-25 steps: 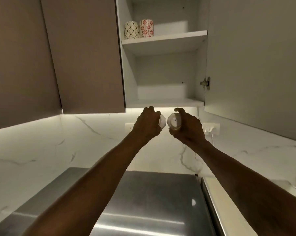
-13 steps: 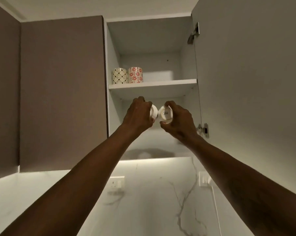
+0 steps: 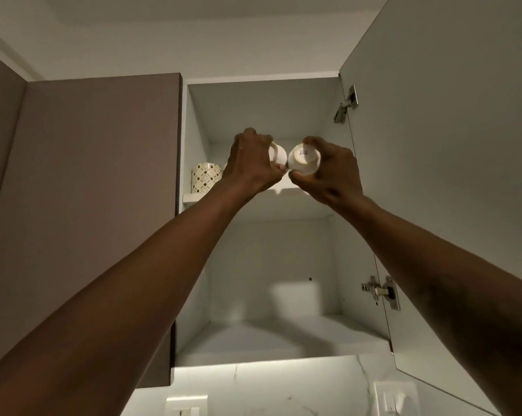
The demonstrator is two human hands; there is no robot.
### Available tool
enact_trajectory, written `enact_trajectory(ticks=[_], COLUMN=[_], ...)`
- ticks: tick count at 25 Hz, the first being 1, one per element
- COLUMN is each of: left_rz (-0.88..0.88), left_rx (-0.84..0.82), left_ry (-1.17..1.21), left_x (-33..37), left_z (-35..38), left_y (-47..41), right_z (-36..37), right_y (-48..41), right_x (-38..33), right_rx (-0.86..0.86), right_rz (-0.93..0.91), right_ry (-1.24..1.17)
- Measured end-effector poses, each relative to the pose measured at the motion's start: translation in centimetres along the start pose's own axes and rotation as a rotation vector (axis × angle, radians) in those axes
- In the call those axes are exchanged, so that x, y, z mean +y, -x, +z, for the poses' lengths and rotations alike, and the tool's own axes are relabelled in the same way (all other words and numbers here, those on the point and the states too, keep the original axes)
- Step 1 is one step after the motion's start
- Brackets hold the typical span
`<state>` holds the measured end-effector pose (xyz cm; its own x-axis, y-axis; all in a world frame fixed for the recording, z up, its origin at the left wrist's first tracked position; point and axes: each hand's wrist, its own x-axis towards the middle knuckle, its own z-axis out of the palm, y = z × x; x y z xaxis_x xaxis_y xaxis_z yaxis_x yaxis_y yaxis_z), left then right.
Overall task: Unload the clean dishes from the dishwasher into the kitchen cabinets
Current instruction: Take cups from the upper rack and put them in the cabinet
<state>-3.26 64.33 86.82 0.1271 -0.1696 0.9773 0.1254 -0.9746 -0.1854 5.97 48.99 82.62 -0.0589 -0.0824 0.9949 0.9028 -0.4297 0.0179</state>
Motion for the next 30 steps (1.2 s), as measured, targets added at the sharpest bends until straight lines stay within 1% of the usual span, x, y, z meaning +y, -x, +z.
enact_trajectory(ticks=[4, 9, 12, 16, 18, 21, 24, 27, 30], left_rz=[0.006, -0.131, -0.166, -0.189, -0.234, -0.29, -0.33, -0.343, -0.322], left_rx=[-0.071, -0.245, -0.311, -0.415, -0.455, -0.482, -0.509, -0.538, -0.529], left_ry=[-0.017, 0.02, 0.042, -0.001, 0.022, 0.165, 0.237, 0.236, 0.166], left_x=[0.8, 1.4, 1.3, 1.1, 0.9, 0.4, 0.0, -0.5, -0.6], left_z=[1.4, 4.7, 6.9, 10.0, 11.3, 12.7, 13.5, 14.4, 15.6], left_y=[-4.1, -6.3, -6.8, -7.6, -8.1, -8.6, -8.6, -8.8, -8.9], right_z=[0.1, 1.8, 3.3, 5.2, 6.2, 7.7, 9.1, 9.7, 10.4], right_y=[-3.0, -4.1, -4.6, -6.1, -7.0, -8.2, -9.0, -9.4, -9.8], right_x=[2.0, 4.7, 6.5, 9.1, 10.2, 11.7, 13.0, 13.9, 14.4], right_rx=[-0.058, -0.188, -0.28, -0.379, -0.447, -0.553, -0.601, -0.633, -0.667], right_rz=[0.064, 0.125, 0.181, 0.212, 0.258, 0.324, 0.374, 0.392, 0.367], right_ry=[-0.042, -0.043, 0.002, 0.075, 0.115, 0.162, 0.172, 0.195, 0.264])
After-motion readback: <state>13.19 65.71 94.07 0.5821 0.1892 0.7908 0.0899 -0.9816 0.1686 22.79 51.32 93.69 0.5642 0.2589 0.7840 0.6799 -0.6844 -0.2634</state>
